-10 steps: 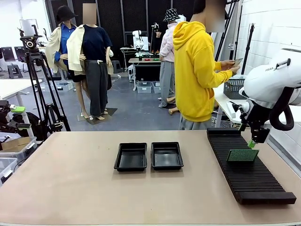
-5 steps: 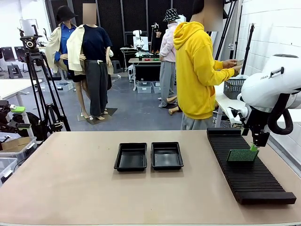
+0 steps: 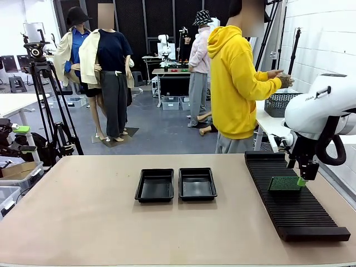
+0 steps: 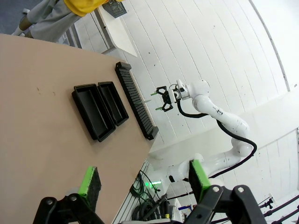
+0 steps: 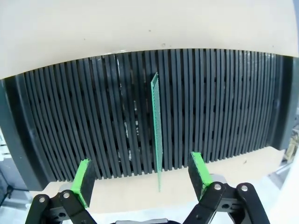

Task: Inspect and transfer BCBs to ESD trays.
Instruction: Pick up the Blank PCB from the PCB Rack and place it in the left ESD tray.

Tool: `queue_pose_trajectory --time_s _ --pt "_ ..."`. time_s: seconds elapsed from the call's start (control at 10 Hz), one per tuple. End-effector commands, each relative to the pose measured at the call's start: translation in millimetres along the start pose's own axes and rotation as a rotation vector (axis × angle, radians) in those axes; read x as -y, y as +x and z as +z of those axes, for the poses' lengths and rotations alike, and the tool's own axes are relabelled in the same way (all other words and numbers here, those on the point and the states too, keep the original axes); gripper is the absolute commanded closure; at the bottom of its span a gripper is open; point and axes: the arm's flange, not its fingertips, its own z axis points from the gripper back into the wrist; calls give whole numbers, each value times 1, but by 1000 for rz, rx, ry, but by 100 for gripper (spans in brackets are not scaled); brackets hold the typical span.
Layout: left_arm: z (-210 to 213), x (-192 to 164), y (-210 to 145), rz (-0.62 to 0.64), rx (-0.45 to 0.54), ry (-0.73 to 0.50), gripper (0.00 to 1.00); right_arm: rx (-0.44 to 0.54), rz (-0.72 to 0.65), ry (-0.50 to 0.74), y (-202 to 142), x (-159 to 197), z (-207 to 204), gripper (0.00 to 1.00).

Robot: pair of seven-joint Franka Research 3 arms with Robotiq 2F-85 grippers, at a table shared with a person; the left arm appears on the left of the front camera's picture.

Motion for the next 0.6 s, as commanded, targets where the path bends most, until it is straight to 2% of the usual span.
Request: queue_pose_trajectory --time_s 0.0,0.5 --pt "1 2 1 -1 11 -11 0 12 -25 6 0 9 -4 0" --pt "1 2 1 -1 11 -11 0 45 -43 11 0 24 -23 0"
